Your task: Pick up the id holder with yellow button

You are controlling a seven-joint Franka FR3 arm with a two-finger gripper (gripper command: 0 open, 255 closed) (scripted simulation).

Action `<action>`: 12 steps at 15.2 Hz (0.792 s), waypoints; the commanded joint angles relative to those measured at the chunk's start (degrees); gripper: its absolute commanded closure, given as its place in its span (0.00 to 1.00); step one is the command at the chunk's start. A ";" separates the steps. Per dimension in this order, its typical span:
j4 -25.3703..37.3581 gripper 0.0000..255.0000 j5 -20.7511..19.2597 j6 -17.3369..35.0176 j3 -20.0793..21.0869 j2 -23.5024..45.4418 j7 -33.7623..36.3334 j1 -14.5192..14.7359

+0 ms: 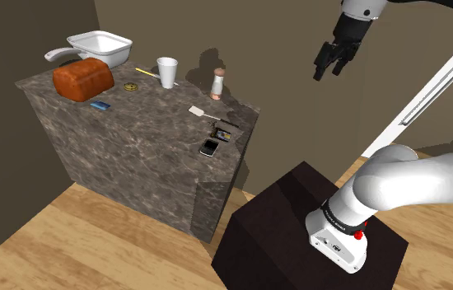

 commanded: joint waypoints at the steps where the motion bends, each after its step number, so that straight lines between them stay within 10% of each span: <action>1: 0.00 0.00 0.00 0.00 0.00 0.00 0.00 0.00; 12: -8.38 0.00 -0.09 22.99 2.62 12.96 6.12 0.67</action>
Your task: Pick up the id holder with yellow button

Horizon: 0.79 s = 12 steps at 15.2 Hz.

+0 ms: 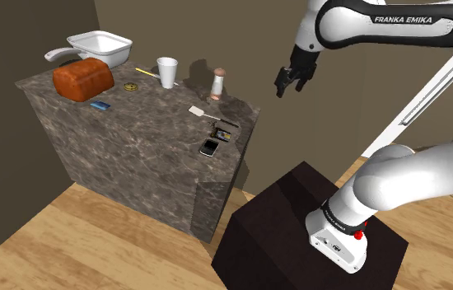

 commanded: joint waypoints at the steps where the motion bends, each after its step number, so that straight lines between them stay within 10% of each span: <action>1: -0.49 0.00 -0.14 4.41 0.61 3.50 1.34 0.11; 12: 2.86 0.00 -3.71 24.40 3.24 25.46 8.75 -0.44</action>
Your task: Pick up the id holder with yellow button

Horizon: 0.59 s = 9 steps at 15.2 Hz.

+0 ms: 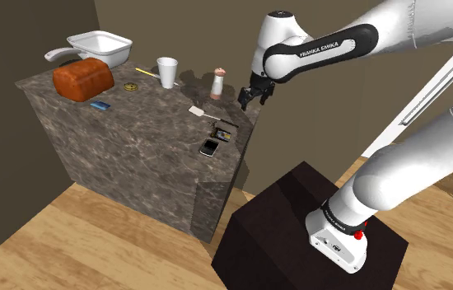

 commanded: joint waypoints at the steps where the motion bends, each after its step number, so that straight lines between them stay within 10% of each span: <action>1: 1.18 0.00 -1.07 3.00 0.23 3.83 1.30 -0.25; 9: 10.93 0.00 -6.85 11.81 0.52 21.78 8.14 0.09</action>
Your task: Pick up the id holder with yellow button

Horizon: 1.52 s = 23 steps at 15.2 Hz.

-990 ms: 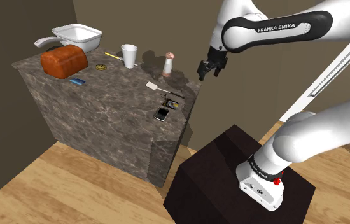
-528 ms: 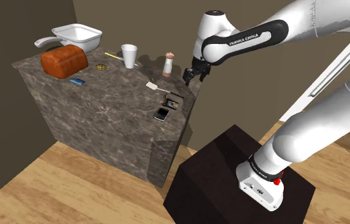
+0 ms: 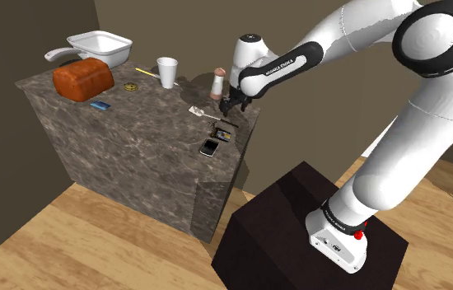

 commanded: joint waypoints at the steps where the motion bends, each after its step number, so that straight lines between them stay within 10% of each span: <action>1: 3.04 0.00 -1.52 1.60 -0.15 4.48 1.85 0.43; 9: 18.46 0.00 -5.36 4.97 -2.09 22.50 6.46 2.69; 19: 20.00 0.00 -6.73 8.76 -3.20 27.84 8.29 3.42; 20: 19.99 1.00 -6.72 8.73 -3.19 27.81 8.29 3.43; 23: 19.95 1.00 -6.72 8.71 -3.19 27.76 8.30 3.44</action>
